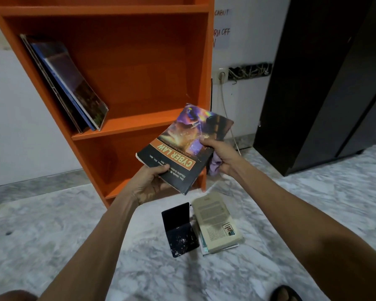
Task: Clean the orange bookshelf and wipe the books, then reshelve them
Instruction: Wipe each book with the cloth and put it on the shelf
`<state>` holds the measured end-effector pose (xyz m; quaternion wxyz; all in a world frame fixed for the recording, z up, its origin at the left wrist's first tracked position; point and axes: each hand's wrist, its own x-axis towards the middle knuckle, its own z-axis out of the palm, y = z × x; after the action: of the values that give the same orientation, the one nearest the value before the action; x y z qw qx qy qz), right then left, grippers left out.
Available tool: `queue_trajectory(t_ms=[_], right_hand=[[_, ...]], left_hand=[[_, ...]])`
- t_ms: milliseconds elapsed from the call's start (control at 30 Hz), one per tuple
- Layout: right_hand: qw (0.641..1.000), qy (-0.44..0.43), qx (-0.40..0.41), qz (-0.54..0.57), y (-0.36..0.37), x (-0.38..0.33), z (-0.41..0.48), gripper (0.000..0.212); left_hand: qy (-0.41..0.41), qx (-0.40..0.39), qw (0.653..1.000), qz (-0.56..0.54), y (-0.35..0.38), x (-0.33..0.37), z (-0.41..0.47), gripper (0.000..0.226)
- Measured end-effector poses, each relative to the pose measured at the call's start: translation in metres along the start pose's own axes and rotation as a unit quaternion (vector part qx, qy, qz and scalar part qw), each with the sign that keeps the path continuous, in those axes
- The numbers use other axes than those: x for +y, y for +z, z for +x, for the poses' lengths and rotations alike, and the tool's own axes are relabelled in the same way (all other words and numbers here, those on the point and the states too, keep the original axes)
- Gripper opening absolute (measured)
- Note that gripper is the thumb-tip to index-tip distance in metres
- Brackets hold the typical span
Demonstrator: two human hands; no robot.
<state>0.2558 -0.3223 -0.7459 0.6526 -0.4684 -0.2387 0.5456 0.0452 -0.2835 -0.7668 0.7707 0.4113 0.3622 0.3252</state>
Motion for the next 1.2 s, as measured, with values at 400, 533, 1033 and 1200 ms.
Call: queue_trajectory(t_ms=[400, 533, 1033, 1200], right_hand=[[0.546, -0.412, -0.101, -0.722, 0.023, -0.001, -0.015, 0.052], [0.421, -0.466, -0.124, -0.768, 0.02, 0.009, -0.022, 0.051], [0.622, -0.376, -0.149, -0.671, 0.065, 0.042, -0.039, 0.055], [0.698, -0.385, -0.112, -0.593, 0.042, 0.029, -0.012, 0.047]], left_hand=[[-0.026, -0.082, 0.973, -0.213, -0.002, 0.018, -0.005, 0.087], [0.002, -0.001, 0.982, -0.191, -0.001, 0.022, -0.015, 0.046], [0.028, -0.04, 0.982, -0.182, 0.012, -0.005, -0.019, 0.037], [-0.014, 0.007, 0.998, -0.068, -0.006, -0.001, -0.023, 0.042]])
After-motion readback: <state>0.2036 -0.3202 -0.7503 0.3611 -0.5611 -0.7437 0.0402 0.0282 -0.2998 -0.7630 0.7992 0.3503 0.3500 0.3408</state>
